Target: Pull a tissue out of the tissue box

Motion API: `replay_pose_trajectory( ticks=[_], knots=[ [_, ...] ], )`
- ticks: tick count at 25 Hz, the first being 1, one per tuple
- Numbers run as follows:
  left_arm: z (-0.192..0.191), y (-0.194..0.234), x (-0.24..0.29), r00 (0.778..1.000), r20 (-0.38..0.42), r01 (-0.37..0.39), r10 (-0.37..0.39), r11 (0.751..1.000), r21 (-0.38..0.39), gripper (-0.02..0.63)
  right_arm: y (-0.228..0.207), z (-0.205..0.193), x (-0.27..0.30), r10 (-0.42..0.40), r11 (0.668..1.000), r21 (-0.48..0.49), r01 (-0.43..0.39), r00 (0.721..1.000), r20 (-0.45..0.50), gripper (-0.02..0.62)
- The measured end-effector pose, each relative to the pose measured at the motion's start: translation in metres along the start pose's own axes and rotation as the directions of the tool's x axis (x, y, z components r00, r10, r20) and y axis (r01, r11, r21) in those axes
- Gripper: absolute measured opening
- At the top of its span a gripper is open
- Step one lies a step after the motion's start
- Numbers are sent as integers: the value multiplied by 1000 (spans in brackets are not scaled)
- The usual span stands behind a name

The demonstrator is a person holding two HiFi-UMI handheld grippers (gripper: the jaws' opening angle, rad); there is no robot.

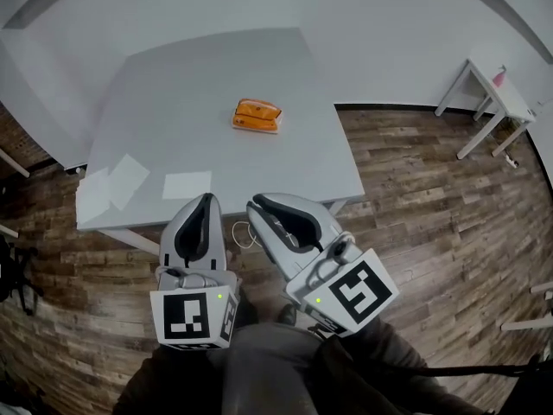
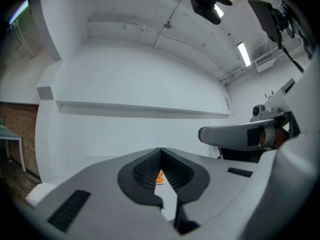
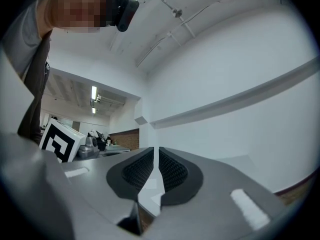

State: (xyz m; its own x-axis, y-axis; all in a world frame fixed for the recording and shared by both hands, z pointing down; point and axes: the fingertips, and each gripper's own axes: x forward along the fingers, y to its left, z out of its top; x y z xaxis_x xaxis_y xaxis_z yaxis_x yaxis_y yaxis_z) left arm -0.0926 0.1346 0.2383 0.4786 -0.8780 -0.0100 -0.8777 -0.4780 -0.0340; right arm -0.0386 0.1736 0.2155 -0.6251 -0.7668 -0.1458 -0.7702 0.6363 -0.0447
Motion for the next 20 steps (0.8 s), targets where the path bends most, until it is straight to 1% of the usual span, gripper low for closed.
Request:
replay_pose_trajectory(
  ticks=[2,4,6,8,9,14,20],
  knots=[
    [-2,-8,-4,1000,-13,10,-10,1000,-4,0,-3,-3,-9,-22,1000,9,22,999,-28,34],
    [0,-12,-4,1000,-15,18,-18,1000,-1,0,-6,-1,-14,-34,999,12,34,999,-34,33],
    [4,-14,-2,1000,-9,20,-20,1000,2,0,-9,3,-14,-33,999,12,33,999,-15,34],
    [7,-15,0,1000,-3,23,-23,1000,10,0,-9,13,-11,-18,1000,6,18,999,37,32],
    [7,-16,1,1000,-2,25,-25,1000,14,0,-9,14,-11,-15,1000,5,15,999,48,33],
    [4,-24,3,999,-11,33,-33,999,20,0,-15,4,-16,-22,1000,12,22,1000,-1,34],
    [3,-29,9,999,-11,36,-36,999,28,0,-22,8,-16,-19,1000,9,19,999,25,34]
  ],
)
